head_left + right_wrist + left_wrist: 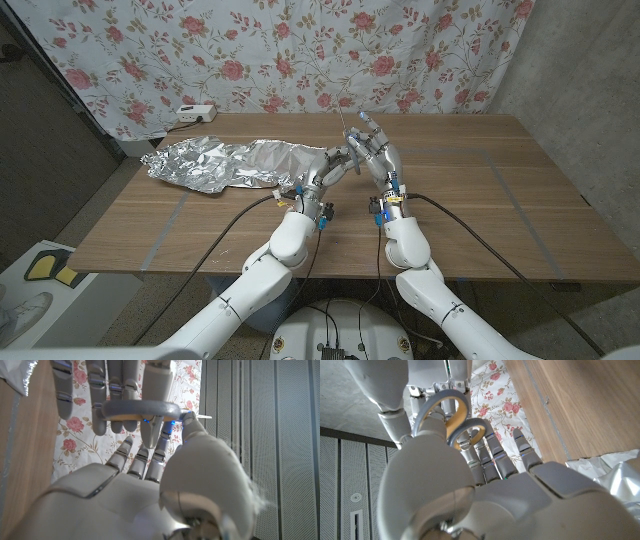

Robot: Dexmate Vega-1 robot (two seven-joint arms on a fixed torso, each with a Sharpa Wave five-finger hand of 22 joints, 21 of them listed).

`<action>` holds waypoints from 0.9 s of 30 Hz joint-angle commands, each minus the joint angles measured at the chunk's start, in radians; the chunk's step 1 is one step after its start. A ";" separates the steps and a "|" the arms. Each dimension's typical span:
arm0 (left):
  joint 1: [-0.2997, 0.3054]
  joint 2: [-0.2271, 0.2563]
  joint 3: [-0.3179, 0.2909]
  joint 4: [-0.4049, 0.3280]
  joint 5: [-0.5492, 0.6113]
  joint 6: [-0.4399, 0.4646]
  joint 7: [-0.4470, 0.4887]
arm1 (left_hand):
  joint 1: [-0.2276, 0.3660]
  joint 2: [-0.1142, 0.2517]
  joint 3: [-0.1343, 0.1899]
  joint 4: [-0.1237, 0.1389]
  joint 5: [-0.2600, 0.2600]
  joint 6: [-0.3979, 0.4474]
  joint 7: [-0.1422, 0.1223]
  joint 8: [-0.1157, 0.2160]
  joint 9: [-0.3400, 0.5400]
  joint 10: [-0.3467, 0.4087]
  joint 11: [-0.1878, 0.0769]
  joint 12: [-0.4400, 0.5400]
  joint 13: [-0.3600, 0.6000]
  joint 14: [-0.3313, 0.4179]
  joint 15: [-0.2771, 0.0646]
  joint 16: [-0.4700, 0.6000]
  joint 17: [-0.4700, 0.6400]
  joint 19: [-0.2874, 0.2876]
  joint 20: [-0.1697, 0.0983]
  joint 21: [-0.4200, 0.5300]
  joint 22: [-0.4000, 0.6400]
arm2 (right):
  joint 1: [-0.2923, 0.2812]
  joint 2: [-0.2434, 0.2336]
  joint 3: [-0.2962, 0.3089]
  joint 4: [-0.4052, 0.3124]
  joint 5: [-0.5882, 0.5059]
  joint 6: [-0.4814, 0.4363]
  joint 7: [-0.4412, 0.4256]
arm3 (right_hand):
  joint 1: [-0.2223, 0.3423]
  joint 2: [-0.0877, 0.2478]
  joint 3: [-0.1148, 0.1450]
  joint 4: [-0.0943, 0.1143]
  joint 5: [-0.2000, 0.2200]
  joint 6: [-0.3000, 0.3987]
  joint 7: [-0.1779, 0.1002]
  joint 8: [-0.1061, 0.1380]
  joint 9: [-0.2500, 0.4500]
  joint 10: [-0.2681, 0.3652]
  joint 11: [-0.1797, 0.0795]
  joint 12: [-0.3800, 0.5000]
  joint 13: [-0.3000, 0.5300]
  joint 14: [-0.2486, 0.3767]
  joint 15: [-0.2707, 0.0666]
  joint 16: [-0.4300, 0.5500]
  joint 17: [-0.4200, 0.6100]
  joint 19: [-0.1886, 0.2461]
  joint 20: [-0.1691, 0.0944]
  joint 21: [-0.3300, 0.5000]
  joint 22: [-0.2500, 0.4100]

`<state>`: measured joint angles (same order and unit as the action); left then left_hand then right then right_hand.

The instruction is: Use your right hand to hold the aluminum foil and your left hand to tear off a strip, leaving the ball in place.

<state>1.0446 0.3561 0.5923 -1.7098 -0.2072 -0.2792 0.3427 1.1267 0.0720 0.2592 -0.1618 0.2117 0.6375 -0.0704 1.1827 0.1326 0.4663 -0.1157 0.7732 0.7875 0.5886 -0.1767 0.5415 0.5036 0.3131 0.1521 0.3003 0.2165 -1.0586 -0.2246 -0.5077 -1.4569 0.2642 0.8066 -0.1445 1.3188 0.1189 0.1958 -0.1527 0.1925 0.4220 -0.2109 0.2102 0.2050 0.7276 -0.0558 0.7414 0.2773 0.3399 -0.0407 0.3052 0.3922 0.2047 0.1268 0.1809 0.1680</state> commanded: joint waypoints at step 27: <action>-0.047 -0.017 0.023 0.069 -0.053 -0.048 -0.087 | -0.301 0.023 0.089 0.039 0.024 0.030 0.066 -0.624 0.210 0.140 0.082 -0.287 -0.320 -0.122 0.101 -0.276 -0.219 -0.035 0.012 0.016 -0.002 | -0.009 -0.017 0.011 -0.016 0.090 -0.016 0.016 | 0.010 -0.003 0.008 -0.002 0.008 0.020 0.002 -0.002 0.004 0.153 -0.152 0.022 0.015 0.011 -0.190 0.005 0.010 0.004 0.001 0.006 0.000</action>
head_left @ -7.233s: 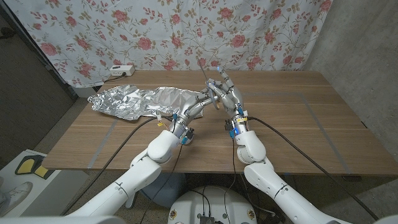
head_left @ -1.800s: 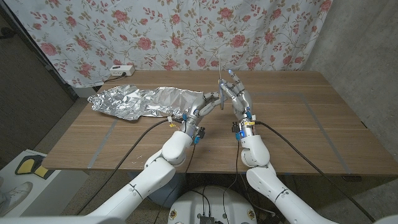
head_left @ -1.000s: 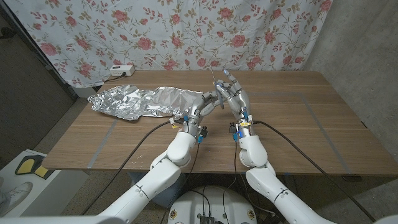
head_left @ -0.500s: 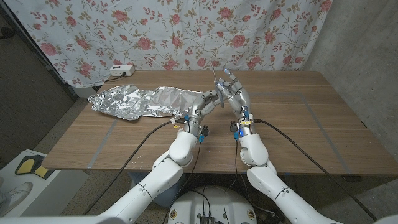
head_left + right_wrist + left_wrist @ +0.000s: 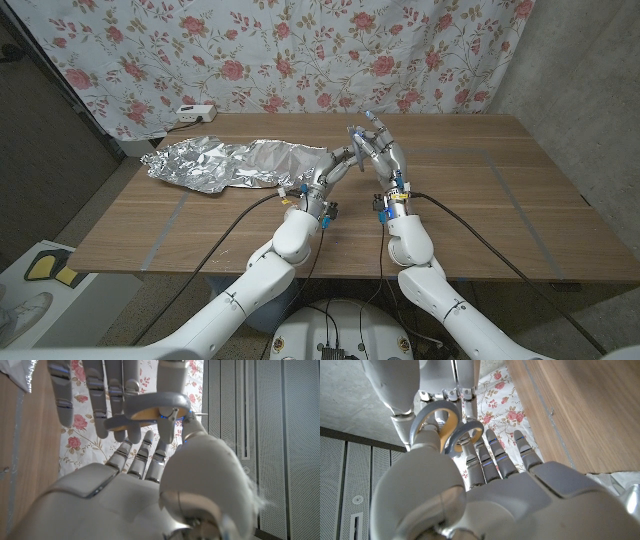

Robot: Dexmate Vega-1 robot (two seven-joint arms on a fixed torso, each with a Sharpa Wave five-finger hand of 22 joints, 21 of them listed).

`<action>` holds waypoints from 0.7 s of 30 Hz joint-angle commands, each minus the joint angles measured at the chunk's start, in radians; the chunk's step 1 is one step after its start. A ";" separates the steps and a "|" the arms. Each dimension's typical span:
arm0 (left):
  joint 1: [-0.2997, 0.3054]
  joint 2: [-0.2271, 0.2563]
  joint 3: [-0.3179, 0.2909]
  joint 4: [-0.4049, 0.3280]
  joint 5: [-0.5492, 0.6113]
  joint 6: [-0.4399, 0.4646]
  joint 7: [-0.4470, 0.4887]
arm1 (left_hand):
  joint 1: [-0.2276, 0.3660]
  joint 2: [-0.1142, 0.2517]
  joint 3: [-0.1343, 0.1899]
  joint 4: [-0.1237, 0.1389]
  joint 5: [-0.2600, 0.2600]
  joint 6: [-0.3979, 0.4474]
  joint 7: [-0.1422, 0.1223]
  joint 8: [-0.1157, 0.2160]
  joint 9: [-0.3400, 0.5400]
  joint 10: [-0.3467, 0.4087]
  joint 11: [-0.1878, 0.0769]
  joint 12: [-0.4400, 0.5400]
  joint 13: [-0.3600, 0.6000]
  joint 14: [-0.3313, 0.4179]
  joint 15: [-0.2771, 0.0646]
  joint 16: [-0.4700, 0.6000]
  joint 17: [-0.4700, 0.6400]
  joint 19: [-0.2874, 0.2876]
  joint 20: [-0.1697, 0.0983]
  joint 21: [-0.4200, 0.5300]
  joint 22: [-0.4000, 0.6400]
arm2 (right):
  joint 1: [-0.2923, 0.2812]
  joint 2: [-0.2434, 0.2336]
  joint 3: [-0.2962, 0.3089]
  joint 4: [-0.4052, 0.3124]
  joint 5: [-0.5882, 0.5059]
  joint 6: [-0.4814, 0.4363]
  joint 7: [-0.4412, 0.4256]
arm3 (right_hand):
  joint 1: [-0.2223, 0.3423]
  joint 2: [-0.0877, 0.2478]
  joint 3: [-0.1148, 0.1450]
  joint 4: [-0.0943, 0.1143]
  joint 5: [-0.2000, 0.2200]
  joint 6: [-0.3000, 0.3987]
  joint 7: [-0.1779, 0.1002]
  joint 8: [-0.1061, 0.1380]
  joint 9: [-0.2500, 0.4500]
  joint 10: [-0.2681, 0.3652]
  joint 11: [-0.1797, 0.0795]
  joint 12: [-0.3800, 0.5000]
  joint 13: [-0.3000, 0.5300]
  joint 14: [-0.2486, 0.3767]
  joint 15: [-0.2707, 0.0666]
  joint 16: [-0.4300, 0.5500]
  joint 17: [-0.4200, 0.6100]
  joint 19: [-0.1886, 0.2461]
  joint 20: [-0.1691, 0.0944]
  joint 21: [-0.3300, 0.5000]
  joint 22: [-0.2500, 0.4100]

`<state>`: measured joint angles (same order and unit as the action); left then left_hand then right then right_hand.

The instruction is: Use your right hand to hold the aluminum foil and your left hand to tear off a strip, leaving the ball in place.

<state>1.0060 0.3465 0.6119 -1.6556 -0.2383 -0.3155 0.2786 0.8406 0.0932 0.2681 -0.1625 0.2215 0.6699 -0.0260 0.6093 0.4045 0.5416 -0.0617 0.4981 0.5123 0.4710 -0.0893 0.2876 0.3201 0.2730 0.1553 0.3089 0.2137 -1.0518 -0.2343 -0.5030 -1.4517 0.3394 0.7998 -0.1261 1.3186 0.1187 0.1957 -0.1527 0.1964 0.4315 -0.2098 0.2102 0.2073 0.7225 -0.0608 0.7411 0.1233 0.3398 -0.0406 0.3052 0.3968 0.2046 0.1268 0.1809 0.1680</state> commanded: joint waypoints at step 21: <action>0.047 -0.029 -0.022 -0.010 0.039 -0.026 0.101 | 0.164 0.040 0.152 -0.017 0.008 0.251 -0.046 -0.115 -0.205 0.424 -0.112 -0.007 -0.174 0.165 -0.103 0.060 -0.071 0.056 -0.019 0.038 -0.004 | -0.010 0.005 0.001 -0.001 0.020 -0.009 0.001 | 0.010 -0.002 0.009 -0.002 0.005 0.010 0.001 -0.004 0.002 0.155 -0.147 0.027 0.168 0.011 -0.190 0.005 0.010 0.004 0.000 0.006 0.000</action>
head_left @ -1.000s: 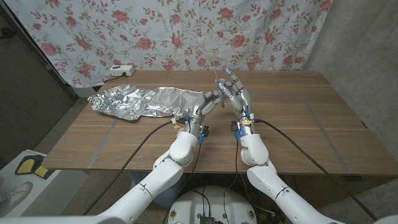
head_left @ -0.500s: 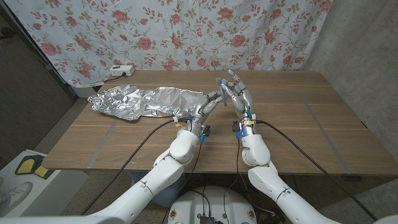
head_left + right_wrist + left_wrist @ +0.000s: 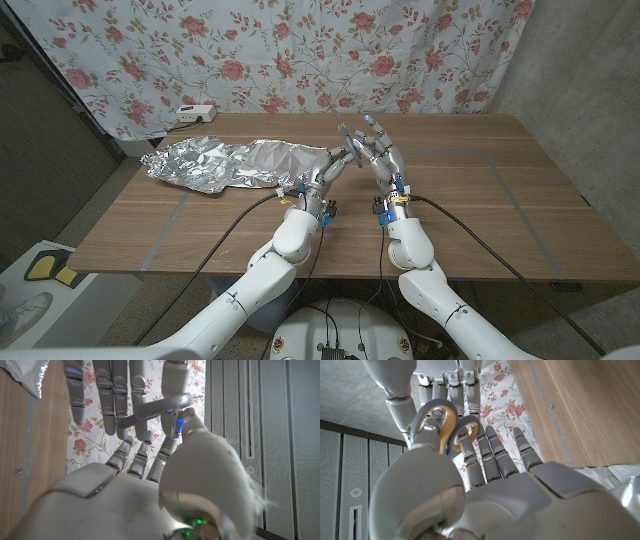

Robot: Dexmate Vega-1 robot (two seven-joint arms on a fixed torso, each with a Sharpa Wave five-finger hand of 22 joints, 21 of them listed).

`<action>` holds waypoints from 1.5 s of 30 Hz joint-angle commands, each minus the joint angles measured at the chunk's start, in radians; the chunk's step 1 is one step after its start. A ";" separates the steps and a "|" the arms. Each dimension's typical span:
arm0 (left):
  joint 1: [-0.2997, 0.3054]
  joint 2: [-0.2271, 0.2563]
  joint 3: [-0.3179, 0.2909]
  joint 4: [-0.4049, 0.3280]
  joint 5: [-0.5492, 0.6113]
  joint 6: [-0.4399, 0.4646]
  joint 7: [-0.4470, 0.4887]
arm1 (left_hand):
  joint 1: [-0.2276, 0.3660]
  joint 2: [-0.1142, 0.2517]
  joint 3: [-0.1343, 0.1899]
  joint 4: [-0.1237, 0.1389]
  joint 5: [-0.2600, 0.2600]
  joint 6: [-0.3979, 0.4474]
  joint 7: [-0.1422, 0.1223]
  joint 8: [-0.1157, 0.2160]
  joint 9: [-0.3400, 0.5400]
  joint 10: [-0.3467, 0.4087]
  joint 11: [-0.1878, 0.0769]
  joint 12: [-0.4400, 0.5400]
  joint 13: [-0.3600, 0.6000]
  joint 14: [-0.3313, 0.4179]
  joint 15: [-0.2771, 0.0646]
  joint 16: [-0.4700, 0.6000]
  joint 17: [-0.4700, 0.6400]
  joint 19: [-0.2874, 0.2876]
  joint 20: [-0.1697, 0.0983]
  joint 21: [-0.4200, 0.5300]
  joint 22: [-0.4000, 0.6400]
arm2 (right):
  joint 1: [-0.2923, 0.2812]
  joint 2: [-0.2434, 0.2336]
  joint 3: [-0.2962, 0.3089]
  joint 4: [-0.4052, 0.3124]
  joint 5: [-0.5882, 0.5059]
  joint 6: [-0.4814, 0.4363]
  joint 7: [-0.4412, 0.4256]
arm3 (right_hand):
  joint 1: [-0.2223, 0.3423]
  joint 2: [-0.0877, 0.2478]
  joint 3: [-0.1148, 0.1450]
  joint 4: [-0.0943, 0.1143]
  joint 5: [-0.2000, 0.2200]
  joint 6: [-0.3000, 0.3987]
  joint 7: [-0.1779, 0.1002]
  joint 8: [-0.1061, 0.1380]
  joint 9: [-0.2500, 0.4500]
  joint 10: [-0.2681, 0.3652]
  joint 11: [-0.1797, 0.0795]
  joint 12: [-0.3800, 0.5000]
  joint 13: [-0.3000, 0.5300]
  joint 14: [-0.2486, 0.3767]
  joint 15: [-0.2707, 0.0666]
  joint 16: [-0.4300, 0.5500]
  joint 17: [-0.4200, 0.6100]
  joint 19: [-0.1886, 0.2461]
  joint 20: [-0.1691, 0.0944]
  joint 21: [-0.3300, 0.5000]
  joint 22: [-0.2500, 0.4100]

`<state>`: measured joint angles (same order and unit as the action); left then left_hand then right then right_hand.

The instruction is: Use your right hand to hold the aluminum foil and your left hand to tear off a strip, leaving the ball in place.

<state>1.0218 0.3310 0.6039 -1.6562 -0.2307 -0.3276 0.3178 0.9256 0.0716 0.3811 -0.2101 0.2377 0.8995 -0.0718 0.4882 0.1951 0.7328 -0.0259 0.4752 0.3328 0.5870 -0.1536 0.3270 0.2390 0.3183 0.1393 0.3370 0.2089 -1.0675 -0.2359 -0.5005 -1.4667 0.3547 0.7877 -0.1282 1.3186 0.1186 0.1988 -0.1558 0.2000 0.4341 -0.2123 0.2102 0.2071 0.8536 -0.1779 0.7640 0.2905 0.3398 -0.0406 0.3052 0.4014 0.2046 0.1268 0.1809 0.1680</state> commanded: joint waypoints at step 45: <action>0.153 0.135 -0.133 -0.339 -0.014 0.131 0.082 | 0.086 0.067 0.053 0.057 0.021 0.054 0.014 0.057 0.101 0.291 -0.119 0.098 0.099 0.068 -0.017 -0.006 -0.004 0.002 -0.001 0.021 0.000 | 0.041 -0.010 0.033 0.056 0.018 -0.006 -0.001 | -0.122 0.014 -0.022 0.044 0.001 -0.176 0.041 -0.019 0.007 -0.261 -0.030 -0.069 0.043 -0.115 -0.165 -0.041 0.025 -0.017 0.030 0.006 0.001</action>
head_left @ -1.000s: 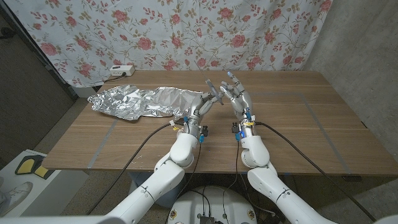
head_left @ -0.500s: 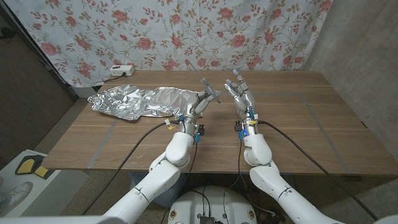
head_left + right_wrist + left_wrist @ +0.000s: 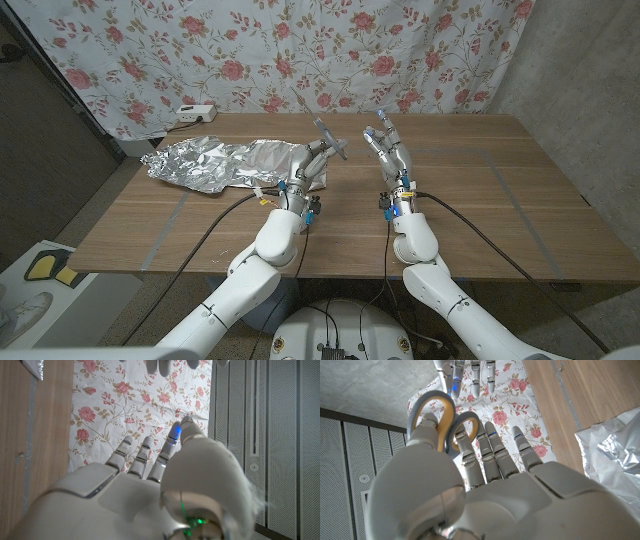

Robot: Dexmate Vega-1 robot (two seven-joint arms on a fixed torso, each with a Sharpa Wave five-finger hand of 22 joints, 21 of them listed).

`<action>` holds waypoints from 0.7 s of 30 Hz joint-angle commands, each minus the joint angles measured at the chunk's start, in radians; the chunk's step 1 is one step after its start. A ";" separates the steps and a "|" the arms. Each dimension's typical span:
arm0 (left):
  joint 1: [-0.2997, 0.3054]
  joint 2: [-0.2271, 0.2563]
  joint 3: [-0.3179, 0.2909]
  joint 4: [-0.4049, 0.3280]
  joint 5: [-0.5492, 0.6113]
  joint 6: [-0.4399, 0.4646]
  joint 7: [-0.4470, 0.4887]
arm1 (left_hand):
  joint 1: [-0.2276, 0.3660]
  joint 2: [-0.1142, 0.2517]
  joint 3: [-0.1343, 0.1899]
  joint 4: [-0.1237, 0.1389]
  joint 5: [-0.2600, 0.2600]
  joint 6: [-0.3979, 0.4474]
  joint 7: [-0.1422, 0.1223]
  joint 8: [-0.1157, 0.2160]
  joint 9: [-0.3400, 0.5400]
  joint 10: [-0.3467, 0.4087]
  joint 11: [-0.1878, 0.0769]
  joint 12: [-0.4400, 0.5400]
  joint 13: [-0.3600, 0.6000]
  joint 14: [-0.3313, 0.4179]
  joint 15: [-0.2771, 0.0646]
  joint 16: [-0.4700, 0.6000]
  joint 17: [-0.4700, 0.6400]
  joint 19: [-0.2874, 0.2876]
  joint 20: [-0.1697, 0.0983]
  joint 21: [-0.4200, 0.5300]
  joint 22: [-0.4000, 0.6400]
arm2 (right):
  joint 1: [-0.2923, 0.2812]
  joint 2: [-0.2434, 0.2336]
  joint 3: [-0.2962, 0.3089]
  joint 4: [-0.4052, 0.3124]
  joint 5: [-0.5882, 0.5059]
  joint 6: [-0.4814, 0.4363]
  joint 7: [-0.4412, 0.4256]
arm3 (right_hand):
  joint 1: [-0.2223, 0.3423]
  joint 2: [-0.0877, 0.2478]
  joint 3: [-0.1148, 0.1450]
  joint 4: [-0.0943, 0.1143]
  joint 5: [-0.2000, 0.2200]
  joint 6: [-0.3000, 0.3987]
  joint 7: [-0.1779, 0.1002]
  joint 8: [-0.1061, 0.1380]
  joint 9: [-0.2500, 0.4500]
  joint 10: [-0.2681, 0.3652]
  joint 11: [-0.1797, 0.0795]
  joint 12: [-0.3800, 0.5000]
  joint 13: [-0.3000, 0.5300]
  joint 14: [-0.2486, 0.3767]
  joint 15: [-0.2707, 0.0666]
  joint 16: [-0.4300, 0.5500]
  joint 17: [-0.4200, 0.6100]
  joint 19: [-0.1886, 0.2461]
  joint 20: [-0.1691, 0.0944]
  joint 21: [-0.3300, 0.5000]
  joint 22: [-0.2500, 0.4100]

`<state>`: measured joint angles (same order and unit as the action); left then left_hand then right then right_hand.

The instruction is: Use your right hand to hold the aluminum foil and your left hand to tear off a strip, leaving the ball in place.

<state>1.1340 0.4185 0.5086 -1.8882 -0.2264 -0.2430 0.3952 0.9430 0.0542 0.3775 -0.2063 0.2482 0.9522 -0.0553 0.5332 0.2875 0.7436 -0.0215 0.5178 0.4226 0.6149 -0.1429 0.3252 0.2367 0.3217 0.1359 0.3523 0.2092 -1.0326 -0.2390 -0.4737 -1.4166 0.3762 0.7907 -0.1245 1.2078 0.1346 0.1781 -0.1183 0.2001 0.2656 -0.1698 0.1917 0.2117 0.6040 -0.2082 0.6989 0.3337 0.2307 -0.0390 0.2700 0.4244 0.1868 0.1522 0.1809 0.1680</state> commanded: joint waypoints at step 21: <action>0.138 0.098 -0.117 -0.176 -0.006 0.005 0.032 | -0.056 0.099 0.046 0.098 0.066 -0.017 0.005 0.103 0.155 0.262 -0.120 0.178 0.145 0.066 -0.003 -0.008 0.059 -0.014 0.022 0.007 -0.003 | -0.011 -0.019 0.009 -0.023 -0.011 -0.053 -0.035 | -0.036 0.000 0.000 0.010 0.002 -0.036 0.005 0.000 0.002 -0.046 -0.001 -0.028 0.003 -0.025 -0.167 -0.013 -0.002 -0.001 0.005 0.006 0.002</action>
<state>1.2240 0.4985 0.4295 -2.0357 -0.2401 -0.2060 0.4124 0.8985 0.0986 0.3568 -0.1855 0.3090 0.9375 -0.0483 0.6169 0.4159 0.7434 -0.0210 0.5178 0.5404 0.6599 -0.1340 0.3039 0.2760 0.3070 0.1503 0.3523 0.2044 -1.0367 -0.2517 -0.4649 -1.4259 0.3735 0.7580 -0.1460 1.1806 0.1337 0.1753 -0.1156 0.2001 0.2354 -0.1680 0.1917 0.2116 0.5672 -0.2092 0.6761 0.3340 0.2086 -0.0411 0.2587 0.4219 0.1868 0.1519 0.1809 0.1680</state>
